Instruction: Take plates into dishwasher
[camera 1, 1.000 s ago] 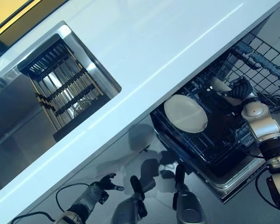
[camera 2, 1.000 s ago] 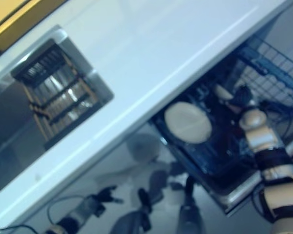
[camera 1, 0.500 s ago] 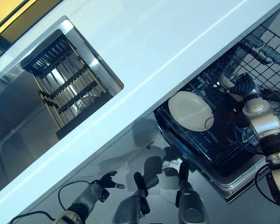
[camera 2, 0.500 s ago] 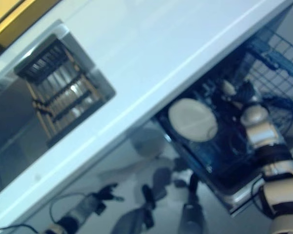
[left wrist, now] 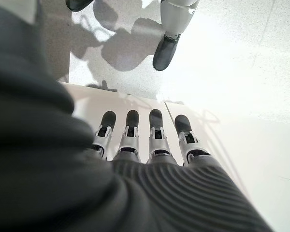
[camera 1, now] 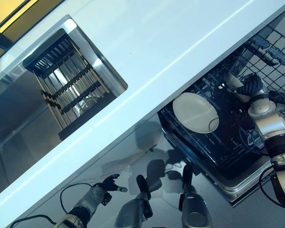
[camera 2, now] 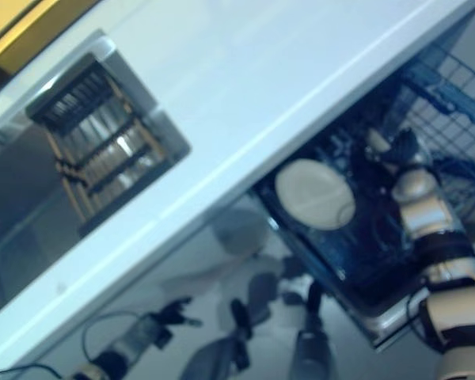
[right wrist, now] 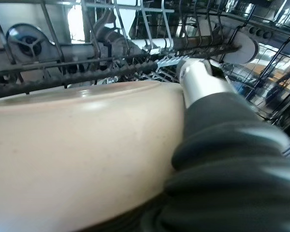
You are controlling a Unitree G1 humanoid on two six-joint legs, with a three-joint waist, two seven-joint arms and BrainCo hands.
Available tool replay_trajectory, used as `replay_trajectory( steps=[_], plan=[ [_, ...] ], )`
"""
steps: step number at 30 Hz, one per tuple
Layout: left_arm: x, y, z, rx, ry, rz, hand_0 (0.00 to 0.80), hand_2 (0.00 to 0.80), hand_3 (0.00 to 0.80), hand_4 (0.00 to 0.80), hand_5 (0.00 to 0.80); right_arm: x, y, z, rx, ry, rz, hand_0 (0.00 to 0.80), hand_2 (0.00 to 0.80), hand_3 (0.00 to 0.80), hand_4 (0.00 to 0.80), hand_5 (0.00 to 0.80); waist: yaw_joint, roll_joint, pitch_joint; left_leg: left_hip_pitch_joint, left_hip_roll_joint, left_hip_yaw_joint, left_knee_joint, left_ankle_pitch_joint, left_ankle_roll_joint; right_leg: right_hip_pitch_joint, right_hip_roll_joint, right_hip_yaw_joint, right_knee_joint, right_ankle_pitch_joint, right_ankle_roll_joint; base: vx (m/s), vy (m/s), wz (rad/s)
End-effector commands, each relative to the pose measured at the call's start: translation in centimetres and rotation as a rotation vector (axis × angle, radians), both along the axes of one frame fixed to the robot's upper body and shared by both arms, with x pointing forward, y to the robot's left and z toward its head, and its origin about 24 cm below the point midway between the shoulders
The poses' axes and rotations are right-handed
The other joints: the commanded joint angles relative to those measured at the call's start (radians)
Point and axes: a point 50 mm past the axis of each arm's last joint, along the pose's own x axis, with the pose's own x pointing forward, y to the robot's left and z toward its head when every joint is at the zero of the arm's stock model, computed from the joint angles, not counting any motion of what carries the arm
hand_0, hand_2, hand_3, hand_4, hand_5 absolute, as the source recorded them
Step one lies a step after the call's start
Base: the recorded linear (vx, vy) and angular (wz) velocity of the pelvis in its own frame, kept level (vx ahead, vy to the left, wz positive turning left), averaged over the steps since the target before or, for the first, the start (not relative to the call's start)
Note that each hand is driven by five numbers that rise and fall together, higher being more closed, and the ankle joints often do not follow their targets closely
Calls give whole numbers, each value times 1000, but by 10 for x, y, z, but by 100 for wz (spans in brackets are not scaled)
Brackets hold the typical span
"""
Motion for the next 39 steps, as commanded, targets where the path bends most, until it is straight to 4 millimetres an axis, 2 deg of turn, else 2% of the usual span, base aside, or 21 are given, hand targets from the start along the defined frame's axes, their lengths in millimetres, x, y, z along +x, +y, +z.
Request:
replay_trajectory(
  steps=[1, 17, 25, 32, 39],
  plan=[
    [2, 14, 3, 49, 8, -18, 0, 0, 0, 0, 0, 4, -7, 32, -71, -79, -66, 0, 0, 0, 0, 0, 17, -67, 0, -32, -27, -13, -3, -61, 17, -35, 28, -18, 163, -248, -45, 0, 0, 0],
    [-4, 17, -1, 56, 18, 1, 0, 0, 0, 0, 0, -2, -9, 31, -82, -128, -82, 0, 0, 0, 0, 0, 14, -92, -16, -14, -22, -6, -3, -66, 19, -9, 35, -18, 149, -242, -44, 0, 0, 0],
    [-10, 22, -3, 68, 31, 18, 0, 0, 0, 0, 0, -11, -6, 35, -112, -192, -49, 0, 0, 0, 0, 0, 7, -123, -36, 5, -16, 3, -3, -74, 20, 17, 41, -17, 136, -239, -42, 0, 0, 0],
    [-19, 29, -8, 87, 54, 49, 0, 0, 0, 0, 0, -26, -5, 43, -143, -269, -3, 0, 0, 0, 0, 0, -11, -163, -59, 27, -8, 14, -3, -83, 21, 42, 51, -4, 126, -236, -41, 0, 0, 0],
    [-34, 38, -14, 99, 84, 93, 0, 0, 0, 0, 0, -50, -5, 53, -157, -383, 52, 0, 0, 0, 0, 0, -36, -202, -97, 56, -1, 29, -3, -95, 22, 78, 61, 15, 110, -235, -39, 0, 0, 0]
  ],
)
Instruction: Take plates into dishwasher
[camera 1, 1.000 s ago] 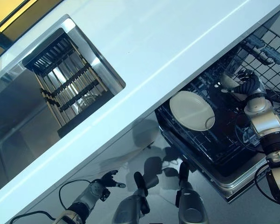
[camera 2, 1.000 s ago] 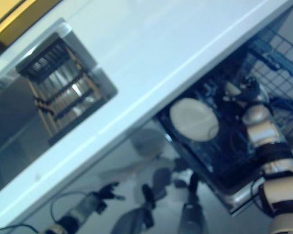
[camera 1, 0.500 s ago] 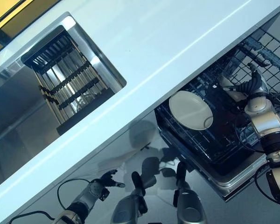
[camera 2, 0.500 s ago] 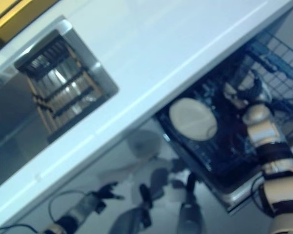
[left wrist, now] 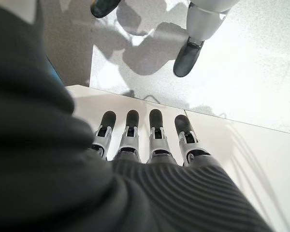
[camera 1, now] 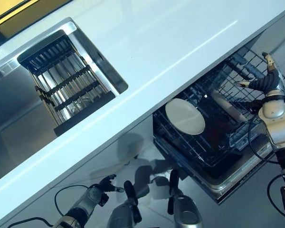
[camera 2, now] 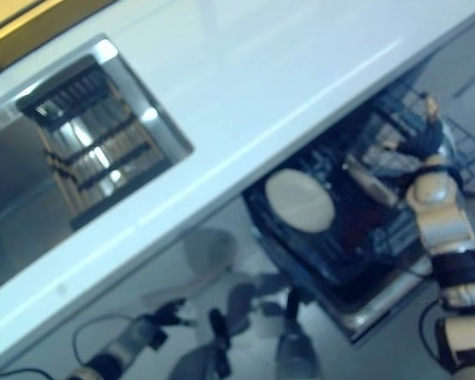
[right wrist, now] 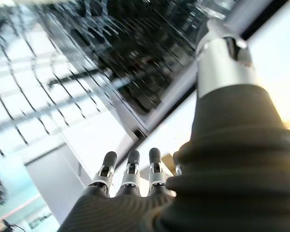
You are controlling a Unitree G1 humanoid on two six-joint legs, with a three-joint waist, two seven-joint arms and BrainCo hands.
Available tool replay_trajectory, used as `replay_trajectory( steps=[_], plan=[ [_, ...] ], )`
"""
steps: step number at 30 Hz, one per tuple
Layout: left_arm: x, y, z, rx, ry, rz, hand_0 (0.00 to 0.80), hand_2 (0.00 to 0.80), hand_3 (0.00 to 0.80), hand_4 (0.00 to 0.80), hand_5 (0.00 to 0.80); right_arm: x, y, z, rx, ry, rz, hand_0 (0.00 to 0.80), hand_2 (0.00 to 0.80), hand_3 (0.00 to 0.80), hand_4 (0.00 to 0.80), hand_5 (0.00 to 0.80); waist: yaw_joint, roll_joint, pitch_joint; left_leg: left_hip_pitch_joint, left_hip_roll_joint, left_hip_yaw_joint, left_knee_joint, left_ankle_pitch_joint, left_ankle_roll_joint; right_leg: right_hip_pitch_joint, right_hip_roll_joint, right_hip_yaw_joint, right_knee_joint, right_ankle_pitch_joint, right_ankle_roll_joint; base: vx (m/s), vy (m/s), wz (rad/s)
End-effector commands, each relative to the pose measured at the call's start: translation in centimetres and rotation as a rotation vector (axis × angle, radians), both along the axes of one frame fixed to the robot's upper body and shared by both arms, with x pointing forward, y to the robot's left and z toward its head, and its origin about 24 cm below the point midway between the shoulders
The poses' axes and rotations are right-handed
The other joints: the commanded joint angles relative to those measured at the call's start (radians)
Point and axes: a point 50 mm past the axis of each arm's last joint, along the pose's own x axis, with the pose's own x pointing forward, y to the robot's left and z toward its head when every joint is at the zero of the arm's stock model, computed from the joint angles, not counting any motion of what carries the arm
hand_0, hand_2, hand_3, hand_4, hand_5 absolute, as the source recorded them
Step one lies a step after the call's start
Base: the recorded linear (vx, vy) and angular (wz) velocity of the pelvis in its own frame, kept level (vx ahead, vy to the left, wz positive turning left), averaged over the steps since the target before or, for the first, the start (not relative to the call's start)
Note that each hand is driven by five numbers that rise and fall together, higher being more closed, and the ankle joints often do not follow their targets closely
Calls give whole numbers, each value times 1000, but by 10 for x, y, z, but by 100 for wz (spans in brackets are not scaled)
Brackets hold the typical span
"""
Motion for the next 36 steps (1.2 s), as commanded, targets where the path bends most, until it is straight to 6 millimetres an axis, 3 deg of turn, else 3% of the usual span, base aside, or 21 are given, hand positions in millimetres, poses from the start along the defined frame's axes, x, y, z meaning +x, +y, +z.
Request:
replay_trajectory(
  steps=[1, 11, 23, 31, 36],
  plan=[
    [-25, 24, -11, 72, 67, 52, 0, 0, 0, 0, 0, -18, -4, 25, -98, -157, -2, 0, 0, 0, 0, 0, -11, -64, -83, 0, -3, 31, -2, -105, 25, 24, 59, 13, 106, -243, -35, 16, 17, -4],
    [-56, 27, -26, 80, 131, 110, 0, 0, 0, 0, 0, -58, -22, 16, 140, -426, -42, 0, 0, 0, 0, 0, -56, -90, -170, 58, 8, 72, -2, -128, 22, 95, 70, 53, 65, -240, -31, 13, 11, -10],
    [-70, 35, -31, 82, 185, 143, 0, 0, 0, 0, 0, -85, -60, -25, 622, -560, -88, 0, 0, 0, 0, 0, -94, -63, -233, 117, 6, 98, -2, -157, 32, 135, 62, 82, 100, -275, -34, 2, 2, -10],
    [-52, 36, -25, 71, 152, 144, 0, 0, 0, 0, 0, -88, -86, -74, 990, -493, -91, 0, 0, 0, 0, 0, -114, -13, -213, 106, 0, 98, -2, -142, 30, 92, 42, 67, 184, -314, -41, -65, -29, -2],
    [-36, 26, -20, 40, 110, 141, 0, 0, 0, 0, 0, -81, -94, -85, 1101, -464, -112, 0, 0, 0, 0, 0, -126, 37, -171, 74, -4, 86, -2, -114, 22, 32, 26, 58, 257, -348, -59, -128, -50, -10]
  ],
)
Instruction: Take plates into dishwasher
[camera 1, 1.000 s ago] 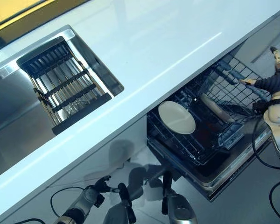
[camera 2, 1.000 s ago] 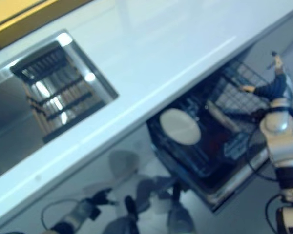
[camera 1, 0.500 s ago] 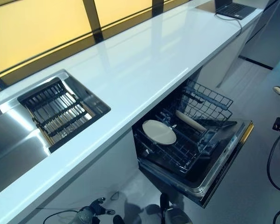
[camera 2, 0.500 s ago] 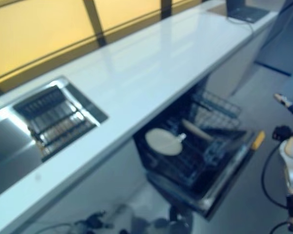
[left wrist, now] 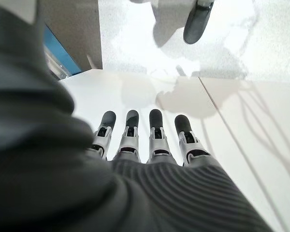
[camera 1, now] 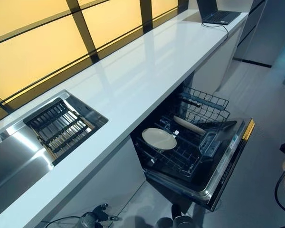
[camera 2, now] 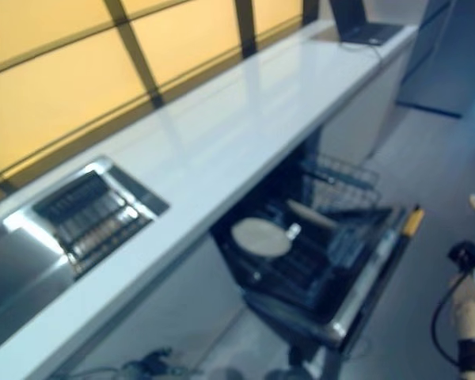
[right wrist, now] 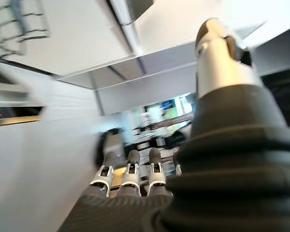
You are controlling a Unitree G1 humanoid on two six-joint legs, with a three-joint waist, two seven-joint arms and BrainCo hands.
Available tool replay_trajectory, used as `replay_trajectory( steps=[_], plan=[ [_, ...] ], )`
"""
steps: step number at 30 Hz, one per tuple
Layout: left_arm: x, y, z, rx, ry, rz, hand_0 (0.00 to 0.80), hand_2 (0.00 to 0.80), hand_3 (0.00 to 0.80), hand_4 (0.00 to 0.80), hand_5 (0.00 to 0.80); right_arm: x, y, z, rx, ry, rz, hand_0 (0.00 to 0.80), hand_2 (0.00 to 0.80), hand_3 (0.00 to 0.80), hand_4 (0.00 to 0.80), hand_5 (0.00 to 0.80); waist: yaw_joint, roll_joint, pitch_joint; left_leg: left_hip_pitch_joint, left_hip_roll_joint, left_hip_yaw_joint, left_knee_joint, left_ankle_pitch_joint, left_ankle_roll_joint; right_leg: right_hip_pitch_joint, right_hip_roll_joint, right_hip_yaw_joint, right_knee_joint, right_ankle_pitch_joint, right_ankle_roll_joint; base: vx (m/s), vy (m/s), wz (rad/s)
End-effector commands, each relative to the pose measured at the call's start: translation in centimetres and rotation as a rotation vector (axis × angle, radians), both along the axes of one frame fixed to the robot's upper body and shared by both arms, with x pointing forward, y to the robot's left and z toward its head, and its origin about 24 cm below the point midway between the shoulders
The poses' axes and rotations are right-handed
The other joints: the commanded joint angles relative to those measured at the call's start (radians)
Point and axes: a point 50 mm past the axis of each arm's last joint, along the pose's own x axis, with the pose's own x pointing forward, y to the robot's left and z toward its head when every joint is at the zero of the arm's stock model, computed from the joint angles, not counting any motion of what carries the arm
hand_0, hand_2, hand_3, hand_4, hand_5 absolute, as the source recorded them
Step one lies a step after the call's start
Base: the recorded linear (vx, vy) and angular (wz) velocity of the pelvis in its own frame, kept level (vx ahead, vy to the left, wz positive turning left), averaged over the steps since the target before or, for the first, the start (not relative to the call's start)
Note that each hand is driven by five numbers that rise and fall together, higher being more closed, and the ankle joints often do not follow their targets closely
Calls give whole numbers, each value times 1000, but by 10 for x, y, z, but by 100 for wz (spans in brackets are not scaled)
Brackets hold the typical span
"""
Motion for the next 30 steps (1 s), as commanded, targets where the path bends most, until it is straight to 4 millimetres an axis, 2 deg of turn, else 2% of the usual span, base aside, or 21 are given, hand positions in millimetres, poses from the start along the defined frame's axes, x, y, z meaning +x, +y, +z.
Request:
replay_trajectory(
  steps=[1, 5, 13, 20, 26, 30],
  plan=[
    [36, 14, 16, 21, -92, 46, 0, 0, 0, 0, 0, 16, -3, 23, 82, -175, 14, 0, 0, 0, 0, 0, -17, -13, 99, -17, -16, -22, 4, -86, 37, 9, 22, -26, 239, -350, -60, -132, -43, -11],
    [44, 6, 18, -12, -114, 60, 0, 0, 0, 0, 0, 20, -7, 13, 117, -147, -4, 0, 0, 0, 0, 0, -27, 22, 138, -46, -17, -28, 6, -67, 30, -48, 12, -25, 312, -384, -75, -111, -63, -6],
    [61, 2, 26, -55, -187, 108, 0, 0, 0, 0, 0, 23, -10, -7, 166, -98, -10, 0, 0, 0, 0, 0, -34, 51, 196, -104, -12, -41, 18, -32, 13, -152, -5, -29, 440, -443, -111, -108, -126, -5],
    [81, 6, 41, -78, -263, 105, 0, 0, 0, 0, 0, 33, 0, -32, 249, -64, 48, 0, 0, 0, 0, 0, -23, 70, 244, -165, -11, -60, 17, 19, 3, -246, -15, -32, 537, -479, -136, -97, -120, 1],
    [88, 3, 46, -90, -284, 90, 0, 0, 0, 0, 0, 46, 9, -37, 259, -22, 116, 0, 0, 0, 0, 0, -10, 89, 265, -194, -17, -77, 28, 33, -1, -276, -31, -39, 578, -495, -143, -29, -40, 2],
    [91, 1, 48, -91, -288, 74, 0, 0, 0, 0, 0, 59, 26, -46, 237, 63, 254, 0, 0, 0, 0, 0, 3, 96, 270, -201, -19, -84, 34, 39, -1, -278, -37, -46, 585, -500, -146, -3, -11, 14]
  ],
)
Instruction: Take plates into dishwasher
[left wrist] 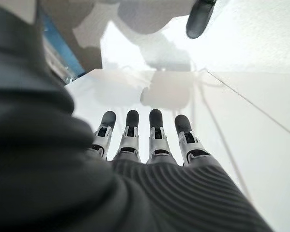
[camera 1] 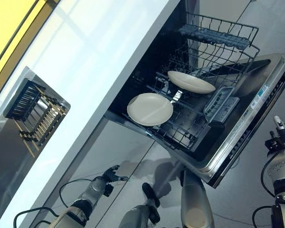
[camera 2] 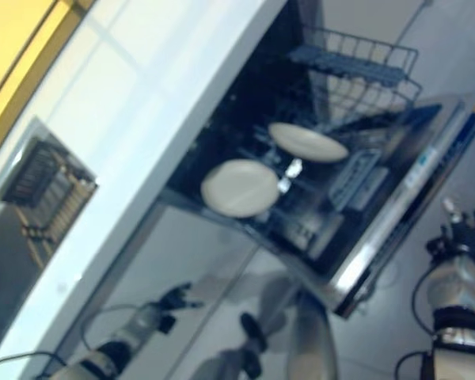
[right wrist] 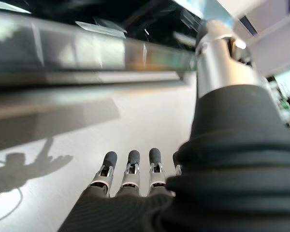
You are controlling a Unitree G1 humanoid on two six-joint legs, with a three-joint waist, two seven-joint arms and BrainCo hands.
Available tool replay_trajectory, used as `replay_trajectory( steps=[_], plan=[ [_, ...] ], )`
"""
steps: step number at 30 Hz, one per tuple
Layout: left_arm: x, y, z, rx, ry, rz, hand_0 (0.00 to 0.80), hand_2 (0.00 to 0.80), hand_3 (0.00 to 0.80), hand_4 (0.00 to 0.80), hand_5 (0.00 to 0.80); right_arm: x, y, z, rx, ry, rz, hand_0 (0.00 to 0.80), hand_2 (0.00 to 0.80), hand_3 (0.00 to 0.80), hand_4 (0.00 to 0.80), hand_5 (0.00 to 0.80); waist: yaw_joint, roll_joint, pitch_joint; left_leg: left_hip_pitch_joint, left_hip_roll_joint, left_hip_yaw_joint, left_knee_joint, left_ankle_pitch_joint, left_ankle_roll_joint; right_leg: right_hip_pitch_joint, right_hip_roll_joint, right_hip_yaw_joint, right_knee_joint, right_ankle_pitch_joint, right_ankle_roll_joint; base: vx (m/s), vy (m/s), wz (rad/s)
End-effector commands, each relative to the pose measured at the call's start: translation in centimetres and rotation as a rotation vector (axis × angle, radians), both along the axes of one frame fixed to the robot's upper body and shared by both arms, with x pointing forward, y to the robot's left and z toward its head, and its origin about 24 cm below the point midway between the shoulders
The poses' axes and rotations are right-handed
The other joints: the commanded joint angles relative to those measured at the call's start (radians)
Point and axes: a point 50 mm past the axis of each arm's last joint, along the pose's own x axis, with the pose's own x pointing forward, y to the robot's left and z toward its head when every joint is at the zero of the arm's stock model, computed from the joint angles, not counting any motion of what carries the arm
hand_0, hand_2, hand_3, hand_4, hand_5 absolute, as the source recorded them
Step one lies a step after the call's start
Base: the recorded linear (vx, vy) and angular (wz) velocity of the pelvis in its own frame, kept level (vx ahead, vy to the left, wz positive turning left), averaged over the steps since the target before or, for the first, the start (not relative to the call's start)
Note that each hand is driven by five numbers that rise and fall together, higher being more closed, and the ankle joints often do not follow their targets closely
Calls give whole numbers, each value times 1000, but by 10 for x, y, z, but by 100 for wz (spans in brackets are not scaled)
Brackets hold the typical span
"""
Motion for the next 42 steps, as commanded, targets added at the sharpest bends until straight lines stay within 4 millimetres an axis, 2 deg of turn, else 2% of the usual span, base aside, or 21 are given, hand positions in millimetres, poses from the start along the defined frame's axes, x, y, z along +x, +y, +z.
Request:
replay_trajectory(
  steps=[1, 7, 9, 12, 17, 20, 21, 31, 42],
  plan=[
    [-8, 24, -1, 33, 23, 61, 0, 0, 0, 0, 0, 16, 20, -4, -29, 21, 149, 0, 0, 0, 0, 0, 3, -44, 1, -76, 12, -26, 22, -9, -41, 155, 47, -53, -63, -160, -49, 1, 0, 14],
    [-2, 19, 3, 37, 14, 37, 0, 0, 0, 0, 0, 38, 55, -7, -103, 63, 376, 0, 0, 0, 0, 0, 22, -48, 1, -72, 14, -26, 18, -5, -40, 168, 48, -68, -87, -150, -43, 8, 8, 3],
    [-2, 17, 3, 37, 16, 35, 0, 0, 0, 0, 0, 45, 67, -3, -135, 53, 450, 0, 0, 0, 0, 0, 28, -51, 2, -69, 17, -24, 17, 0, -42, 174, 50, -74, -100, -145, -42, 33, 34, -6],
    [-3, 16, 2, 35, 21, 45, 0, 0, 0, 0, 0, 59, 96, 6, -207, 22, 595, 0, 0, 0, 0, 0, 41, -56, 0, -57, 24, -4, 13, -1, -43, 195, 53, -94, -157, -118, -31, 45, 50, -6],
    [-6, 18, 0, 43, 33, 60, 0, 0, 0, 0, 0, 68, 128, 19, -278, -35, 737, 0, 0, 0, 0, 0, 54, -74, -3, -48, 38, 19, 7, 8, -48, 217, 63, -110, -192, -105, -27, 44, 27, -17],
    [-9, 19, -1, 51, 41, 57, 0, 0, 0, 0, 0, 69, 136, 22, -297, -41, 777, 0, 0, 0, 0, 0, 57, -82, -1, -40, 43, 18, 11, 5, -49, 237, 64, -118, -202, -104, -25, 61, 6, -7],
    [-10, 19, -2, 56, 48, 53, 0, 0, 0, 0, 0, 70, 143, 23, -314, -47, 807, 0, 0, 0, 0, 0, 61, -92, -3, -32, 41, 5, 23, -3, -56, 254, 62, -112, -213, -101, -14, 85, 15, -1],
    [-16, 16, -6, 68, 73, 28, 0, 0, 0, 0, 0, 79, 178, 39, -378, -97, 941, 0, 0, 0, 0, 0, 100, -114, -21, -11, 39, -4, 41, -31, -46, 319, 57, -134, -279, -69, -3, 71, 50, -2],
    [-37, 24, -18, 97, 141, 24, 0, 0, 0, 0, 0, 79, 197, 41, -365, -147, 1002, 0, 0, 0, 0, 0, 143, -126, -53, 26, 17, -17, 46, -81, -25, 403, 40, -164, -359, -20, 31, 114, 106, -6]
  ],
)
